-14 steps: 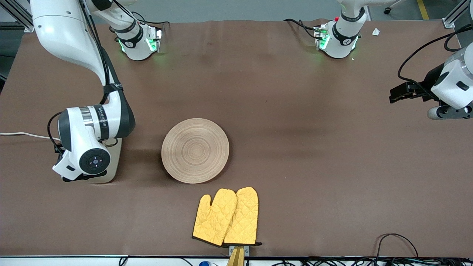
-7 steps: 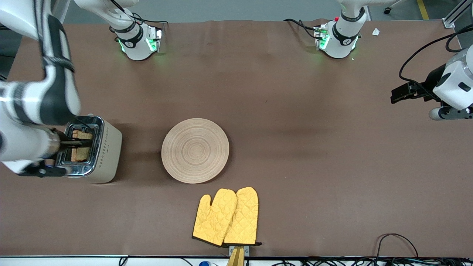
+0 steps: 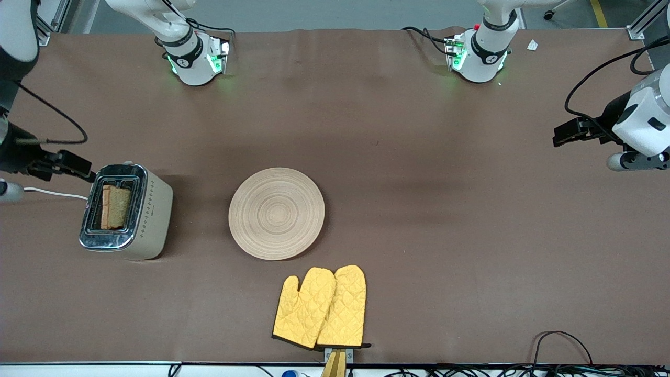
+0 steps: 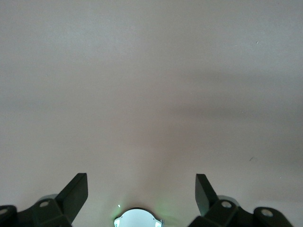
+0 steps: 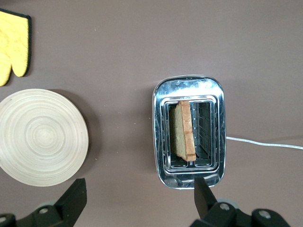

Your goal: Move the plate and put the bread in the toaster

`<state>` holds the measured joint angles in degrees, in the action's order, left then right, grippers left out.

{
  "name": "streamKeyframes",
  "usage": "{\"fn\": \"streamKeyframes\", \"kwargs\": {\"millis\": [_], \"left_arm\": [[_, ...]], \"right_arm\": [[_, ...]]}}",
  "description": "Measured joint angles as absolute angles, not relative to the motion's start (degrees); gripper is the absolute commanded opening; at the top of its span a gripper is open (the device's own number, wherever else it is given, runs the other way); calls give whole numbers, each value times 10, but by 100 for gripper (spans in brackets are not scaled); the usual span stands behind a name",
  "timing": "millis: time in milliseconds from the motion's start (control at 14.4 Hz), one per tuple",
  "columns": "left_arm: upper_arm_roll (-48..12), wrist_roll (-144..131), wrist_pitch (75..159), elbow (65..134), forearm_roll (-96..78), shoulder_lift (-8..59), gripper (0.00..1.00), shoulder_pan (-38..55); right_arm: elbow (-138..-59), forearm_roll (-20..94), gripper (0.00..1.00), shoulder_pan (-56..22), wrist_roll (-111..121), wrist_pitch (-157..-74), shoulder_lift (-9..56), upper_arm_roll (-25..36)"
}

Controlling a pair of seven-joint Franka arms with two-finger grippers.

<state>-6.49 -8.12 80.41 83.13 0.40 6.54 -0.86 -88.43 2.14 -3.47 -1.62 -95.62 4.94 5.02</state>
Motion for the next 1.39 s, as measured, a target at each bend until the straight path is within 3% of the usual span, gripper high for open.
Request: {"fn": "streamKeyframes", "kwargs": {"millis": [347, 833, 1389], "left_arm": [[-65, -81, 804, 832, 4, 66, 100, -9], [-65, -75, 809, 822, 4, 65, 100, -10], [-65, -42, 809, 818, 4, 65, 100, -25]], "right_arm": [[-976, 31, 100, -5, 19, -977, -22, 51], [-910, 39, 100, 9, 22, -961, -20, 51], [-905, 39, 100, 9, 24, -953, -10, 51]]}}
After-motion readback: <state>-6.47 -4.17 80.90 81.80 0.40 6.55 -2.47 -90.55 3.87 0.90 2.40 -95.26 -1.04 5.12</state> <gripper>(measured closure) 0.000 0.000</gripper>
